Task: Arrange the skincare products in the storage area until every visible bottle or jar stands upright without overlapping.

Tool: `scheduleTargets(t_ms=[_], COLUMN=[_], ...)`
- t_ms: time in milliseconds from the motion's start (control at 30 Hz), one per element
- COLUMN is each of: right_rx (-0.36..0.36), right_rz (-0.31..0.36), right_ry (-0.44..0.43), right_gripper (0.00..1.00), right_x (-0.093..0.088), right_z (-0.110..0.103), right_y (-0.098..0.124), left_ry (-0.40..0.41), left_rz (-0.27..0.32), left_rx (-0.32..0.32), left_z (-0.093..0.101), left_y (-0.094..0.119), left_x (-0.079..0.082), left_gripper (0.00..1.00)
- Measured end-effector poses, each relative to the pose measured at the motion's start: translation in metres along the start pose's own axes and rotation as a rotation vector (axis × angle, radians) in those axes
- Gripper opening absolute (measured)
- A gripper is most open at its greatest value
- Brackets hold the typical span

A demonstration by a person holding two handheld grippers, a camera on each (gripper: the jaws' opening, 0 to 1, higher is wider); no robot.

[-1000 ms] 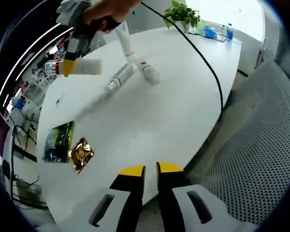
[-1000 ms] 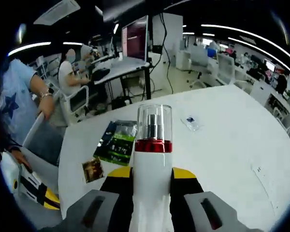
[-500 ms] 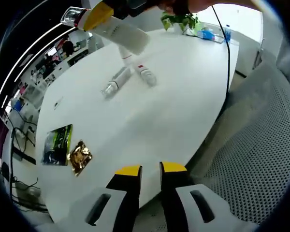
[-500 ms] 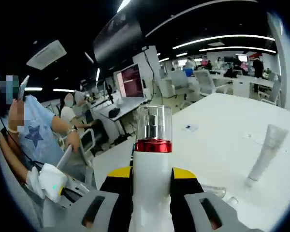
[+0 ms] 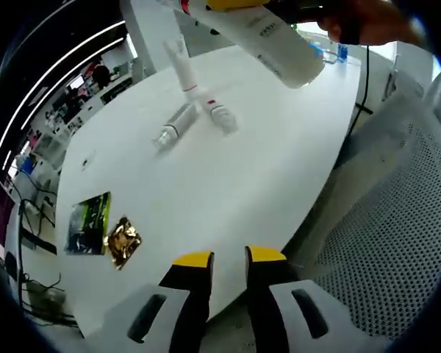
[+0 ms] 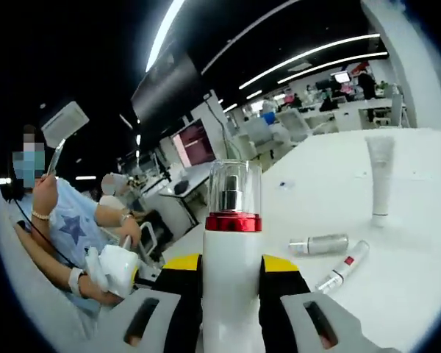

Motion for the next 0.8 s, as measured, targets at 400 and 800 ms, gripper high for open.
scheduleTargets(t_ms=[400, 800], right_rx=[-0.035, -0.053], right_rz=[-0.004, -0.003], right_ry=[-0.015, -0.035], right_gripper=[0.21, 0.21], right_x=[-0.013, -0.018], right_z=[-0.007, -0.008], right_y=[0.027, 0.038], left_ry=[-0.009, -0.049], left_rz=[0.055, 0.071], left_rx=[-0.01, -0.015], left_z=[0.004, 0.011], left_y=[0.006, 0.006], left_x=[0.011, 0.016], left_gripper=[0.26, 0.25])
Point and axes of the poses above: the point that each gripper's makers call its tool centre point, and the gripper's own axes: y roughly backward along the fingers, z roughly to its right, x roughly out of its top, the point moved 4 cm from there along y, roughly backward along the fingers, and after that the axes turned 5 degrees about y, right-handed, at the moved point
